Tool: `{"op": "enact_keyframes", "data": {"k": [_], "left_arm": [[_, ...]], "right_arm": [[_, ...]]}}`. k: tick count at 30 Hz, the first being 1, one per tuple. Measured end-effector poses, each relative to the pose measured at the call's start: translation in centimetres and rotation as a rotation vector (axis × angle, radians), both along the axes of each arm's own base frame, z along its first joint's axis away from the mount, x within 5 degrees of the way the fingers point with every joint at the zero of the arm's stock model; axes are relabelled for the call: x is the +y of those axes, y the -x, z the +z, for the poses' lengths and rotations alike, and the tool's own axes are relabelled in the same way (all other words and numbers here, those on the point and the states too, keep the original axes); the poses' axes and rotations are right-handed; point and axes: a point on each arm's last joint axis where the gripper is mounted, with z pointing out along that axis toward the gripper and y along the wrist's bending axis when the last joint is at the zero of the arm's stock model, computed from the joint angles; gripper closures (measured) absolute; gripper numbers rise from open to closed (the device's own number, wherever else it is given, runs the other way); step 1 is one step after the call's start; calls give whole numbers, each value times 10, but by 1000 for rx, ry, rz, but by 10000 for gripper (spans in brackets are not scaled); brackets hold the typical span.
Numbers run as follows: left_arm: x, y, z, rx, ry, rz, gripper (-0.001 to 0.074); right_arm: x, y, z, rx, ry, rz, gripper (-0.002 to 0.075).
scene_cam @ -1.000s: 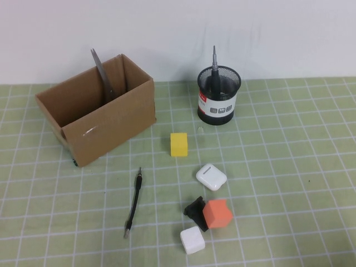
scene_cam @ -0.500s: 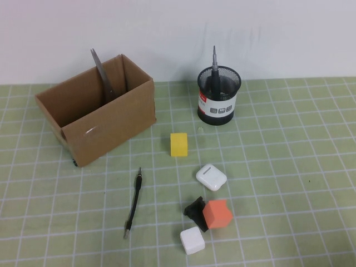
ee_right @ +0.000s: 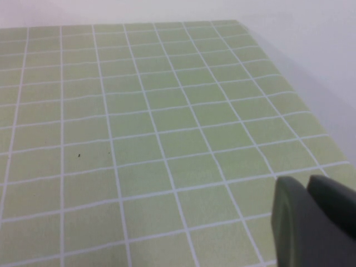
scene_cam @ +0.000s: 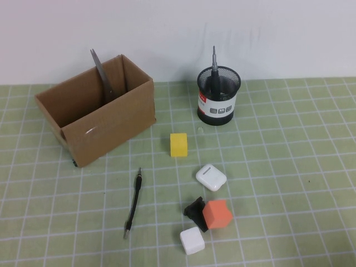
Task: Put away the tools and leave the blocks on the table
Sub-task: Pick up the long Screwdriver from the table
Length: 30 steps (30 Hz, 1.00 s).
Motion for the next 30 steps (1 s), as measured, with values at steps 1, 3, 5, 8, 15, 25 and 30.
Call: {"op": "enact_keyframes", "data": {"k": [1,3,5,8,15,25,30], "left_arm": [[0,0,0,0,0,0,739],[0,-1,2,-23,1,0,739],[-1,-2,7,-80,48,3,739],[-1,-4,21,-231,96,4,739],[1,7,67,-757,135,-7,739],[0,3,131,-695,153,-11,739],[-2,-27,159,-328,137,4,739]], "right_arm": [[0,0,0,0,0,0,734],[0,0,0,0,0,0,734],[0,0,0,0,0,0,734],[0,0,0,0,0,0,733],[0,0,0,0,0,0,734],[0,0,0,0,0,0,733],[0,0,0,0,0,0,734]]}}
